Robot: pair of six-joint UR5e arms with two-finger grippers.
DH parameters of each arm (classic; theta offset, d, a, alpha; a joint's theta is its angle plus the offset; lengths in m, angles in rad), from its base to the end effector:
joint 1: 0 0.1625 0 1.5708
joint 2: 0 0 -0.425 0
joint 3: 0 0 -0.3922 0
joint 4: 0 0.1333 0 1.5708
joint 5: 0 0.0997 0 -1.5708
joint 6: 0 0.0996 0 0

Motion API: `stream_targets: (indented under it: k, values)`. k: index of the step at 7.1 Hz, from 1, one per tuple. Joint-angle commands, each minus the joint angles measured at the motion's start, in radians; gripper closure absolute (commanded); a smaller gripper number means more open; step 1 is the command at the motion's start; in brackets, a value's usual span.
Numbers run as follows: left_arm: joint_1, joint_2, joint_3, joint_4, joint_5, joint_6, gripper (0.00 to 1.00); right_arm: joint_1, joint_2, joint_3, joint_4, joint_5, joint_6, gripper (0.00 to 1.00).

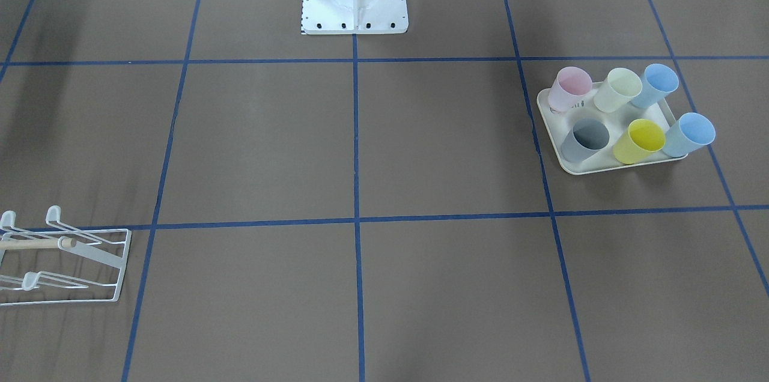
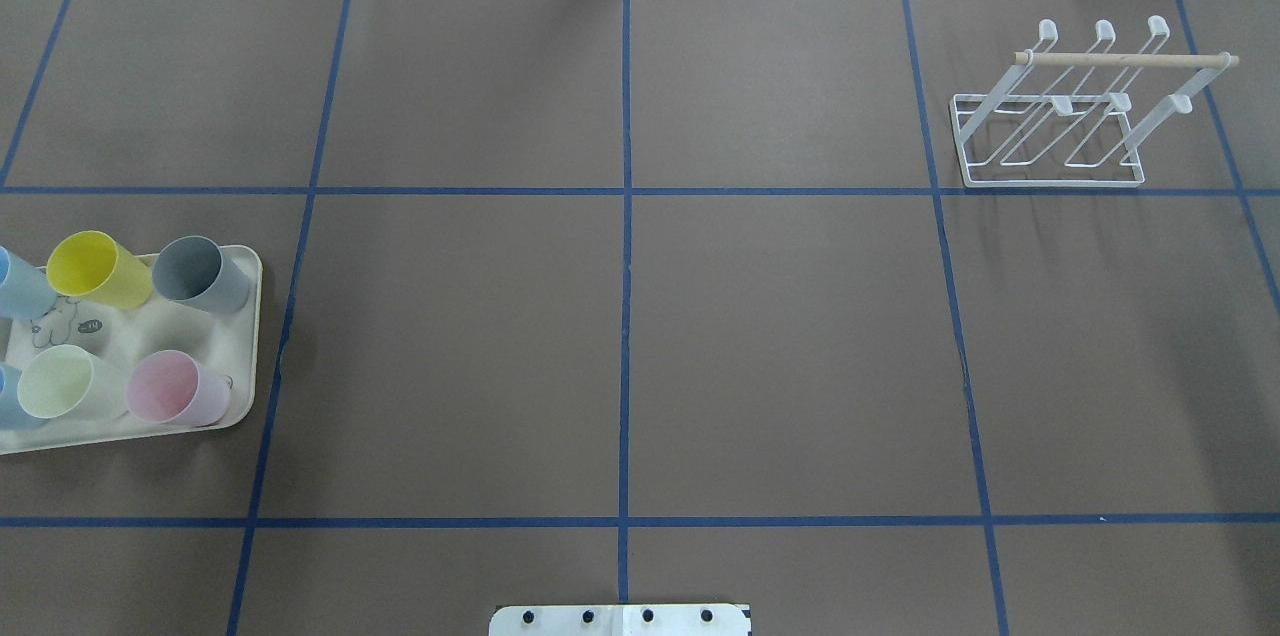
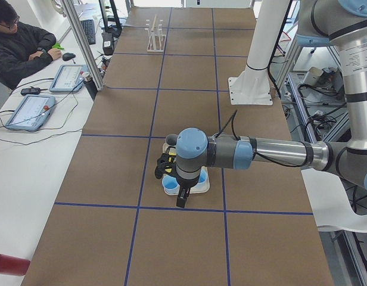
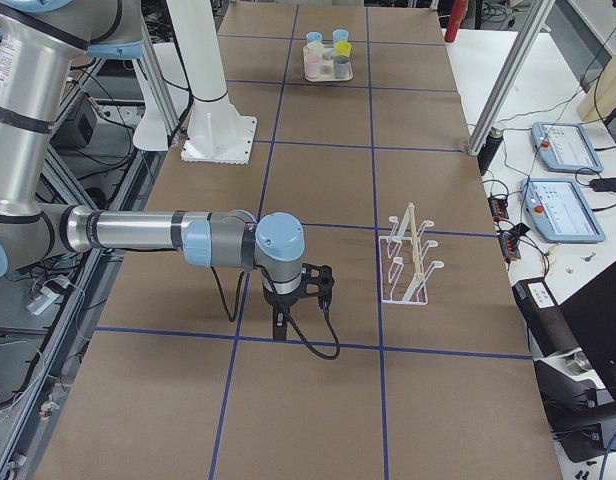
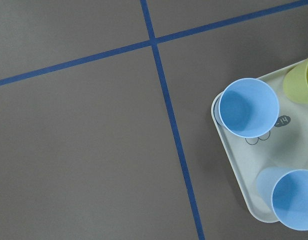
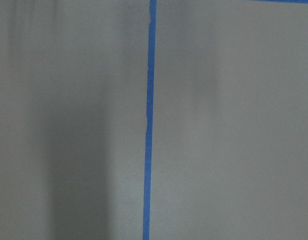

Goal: Transfer IKEA cup to right arm and place on rack

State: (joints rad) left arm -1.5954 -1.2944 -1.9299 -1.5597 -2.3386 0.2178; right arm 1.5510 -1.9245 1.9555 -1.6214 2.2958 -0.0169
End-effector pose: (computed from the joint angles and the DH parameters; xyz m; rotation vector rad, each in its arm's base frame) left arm -0.0734 -0.3778 0.6033 0.1607 0.7551 0.2110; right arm 0.0604 -0.3443 0.6255 -0.0198 -0.7250 -0.0280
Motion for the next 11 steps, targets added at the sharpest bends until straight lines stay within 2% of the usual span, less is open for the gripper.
stream_targets:
  k: [1,7,8,9,11]
  values:
    - [0.000,0.000,-0.021,-0.012,-0.002,0.000,0.00,0.000,0.004,0.000,0.000,-0.002,-0.002,0.00]
    - [0.000,0.000,-0.087,-0.144,-0.004,-0.012,0.00,0.000,0.015,0.008,0.000,0.016,-0.008,0.00]
    - [0.000,-0.011,-0.087,-0.179,-0.024,-0.014,0.00,0.000,0.034,0.028,0.002,0.017,-0.008,0.00]
    - [0.000,-0.028,-0.083,-0.239,-0.019,-0.014,0.00,0.000,0.059,0.086,0.008,0.016,0.004,0.00]
    - [0.000,-0.101,-0.054,-0.356,-0.010,-0.014,0.00,0.000,0.127,0.079,0.136,0.025,0.009,0.00]
